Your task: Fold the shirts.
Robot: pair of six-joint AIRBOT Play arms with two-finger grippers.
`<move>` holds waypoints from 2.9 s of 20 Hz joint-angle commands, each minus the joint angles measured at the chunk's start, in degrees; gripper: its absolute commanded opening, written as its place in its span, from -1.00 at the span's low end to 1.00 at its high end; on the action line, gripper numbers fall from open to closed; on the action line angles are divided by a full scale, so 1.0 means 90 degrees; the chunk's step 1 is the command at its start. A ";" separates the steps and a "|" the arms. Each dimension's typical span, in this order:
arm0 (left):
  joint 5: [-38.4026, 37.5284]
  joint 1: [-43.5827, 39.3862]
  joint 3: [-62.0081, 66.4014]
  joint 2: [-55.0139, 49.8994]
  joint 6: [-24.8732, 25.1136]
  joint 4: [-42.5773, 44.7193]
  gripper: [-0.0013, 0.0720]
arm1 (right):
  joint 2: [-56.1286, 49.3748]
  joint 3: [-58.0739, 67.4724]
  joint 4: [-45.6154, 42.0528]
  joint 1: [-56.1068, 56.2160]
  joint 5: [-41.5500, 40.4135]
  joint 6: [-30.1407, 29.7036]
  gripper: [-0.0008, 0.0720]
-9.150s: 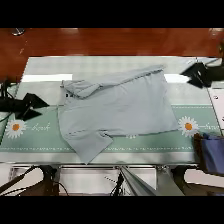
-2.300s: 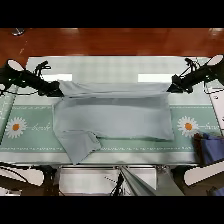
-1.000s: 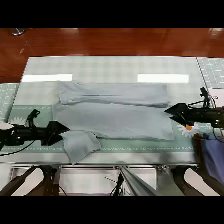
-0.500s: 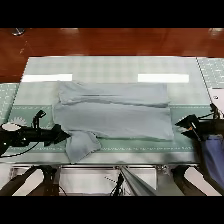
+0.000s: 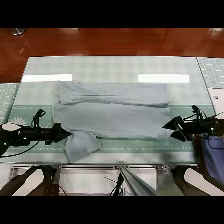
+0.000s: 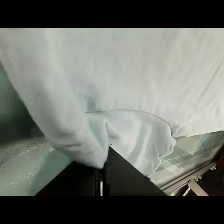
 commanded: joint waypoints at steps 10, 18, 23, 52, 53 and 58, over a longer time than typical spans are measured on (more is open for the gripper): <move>-0.0612 0.0381 0.2329 -0.0114 0.0010 -0.0049 -0.91 | -0.0262 0.2268 0.0321 0.0602 0.0102 -0.0131 -0.90; 0.0160 -0.0874 0.4690 -0.2426 -0.0481 -0.0097 -0.91 | -0.1746 0.3735 0.0867 0.1209 -0.1047 -0.0073 -0.90; -0.0379 -0.1032 0.6873 -0.4121 -0.0969 -0.0090 -0.91 | -0.2854 0.4600 0.1302 0.1243 -0.1027 0.0034 -0.90; 0.0828 -0.1326 0.2501 -0.0481 0.0508 -0.1690 0.94 | -0.4070 0.5030 0.1280 0.1428 -0.0350 -0.0342 0.68; 0.0823 -0.1525 0.2499 -0.0549 0.0508 -0.1685 0.94 | -0.4068 0.5081 0.1416 0.1477 -0.0335 -0.0384 0.24; 0.0726 -0.1768 0.2499 -0.0597 0.0539 -0.1695 -0.91 | -0.3330 0.5190 0.1098 0.1120 0.0731 -0.0818 -0.90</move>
